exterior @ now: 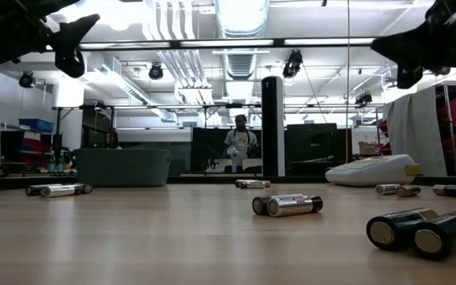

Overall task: Sort batteries
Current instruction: Put the black battery into the blue bin

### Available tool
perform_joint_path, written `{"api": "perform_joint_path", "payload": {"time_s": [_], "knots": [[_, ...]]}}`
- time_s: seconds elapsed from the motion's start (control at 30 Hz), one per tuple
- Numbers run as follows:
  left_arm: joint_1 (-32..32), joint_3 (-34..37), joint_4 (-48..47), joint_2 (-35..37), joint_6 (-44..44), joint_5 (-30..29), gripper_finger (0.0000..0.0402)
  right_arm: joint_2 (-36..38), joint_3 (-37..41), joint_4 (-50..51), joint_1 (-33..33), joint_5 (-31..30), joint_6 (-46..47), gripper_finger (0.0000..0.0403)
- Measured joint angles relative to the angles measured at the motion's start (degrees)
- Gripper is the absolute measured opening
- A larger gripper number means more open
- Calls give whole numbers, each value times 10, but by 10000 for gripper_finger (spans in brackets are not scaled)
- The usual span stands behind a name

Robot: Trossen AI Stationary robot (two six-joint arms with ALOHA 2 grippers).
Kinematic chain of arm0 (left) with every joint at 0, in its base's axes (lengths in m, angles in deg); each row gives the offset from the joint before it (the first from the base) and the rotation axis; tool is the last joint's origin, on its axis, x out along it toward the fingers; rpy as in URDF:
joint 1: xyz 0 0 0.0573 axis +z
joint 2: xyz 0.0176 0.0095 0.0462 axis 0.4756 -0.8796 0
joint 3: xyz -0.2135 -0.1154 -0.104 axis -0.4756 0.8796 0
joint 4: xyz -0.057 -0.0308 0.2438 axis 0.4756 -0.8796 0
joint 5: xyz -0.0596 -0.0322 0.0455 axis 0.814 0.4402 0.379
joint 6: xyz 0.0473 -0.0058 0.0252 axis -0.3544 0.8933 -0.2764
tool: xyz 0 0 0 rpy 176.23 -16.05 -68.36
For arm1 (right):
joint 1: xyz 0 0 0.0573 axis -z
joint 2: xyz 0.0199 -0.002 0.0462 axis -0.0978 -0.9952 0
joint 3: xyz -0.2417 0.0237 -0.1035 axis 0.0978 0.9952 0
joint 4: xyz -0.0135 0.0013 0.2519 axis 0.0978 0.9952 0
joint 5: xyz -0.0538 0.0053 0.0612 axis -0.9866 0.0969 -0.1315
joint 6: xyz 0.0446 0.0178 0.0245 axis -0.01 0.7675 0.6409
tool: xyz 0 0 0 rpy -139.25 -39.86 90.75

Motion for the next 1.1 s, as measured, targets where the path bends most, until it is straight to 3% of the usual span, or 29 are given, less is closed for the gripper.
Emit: {"api": "perform_joint_path", "payload": {"time_s": [0.2, 0.4, 0.67, 1.1], "knots": [[0, 0, -1, 0, -25, -25, 153, 0, 0, -49, 0, -27, -30, 13], [0, 0, -16, 0, -21, -134, 153, 0, -14, -50, 0, -96, -57, 13], [0, -1, -25, -24, -23, -140, 153, 0, -46, -50, 0, -96, -76, 13], [0, -124, -55, -222, -59, -140, 153, -105, -96, -74, 0, -96, -68, 13]]}}
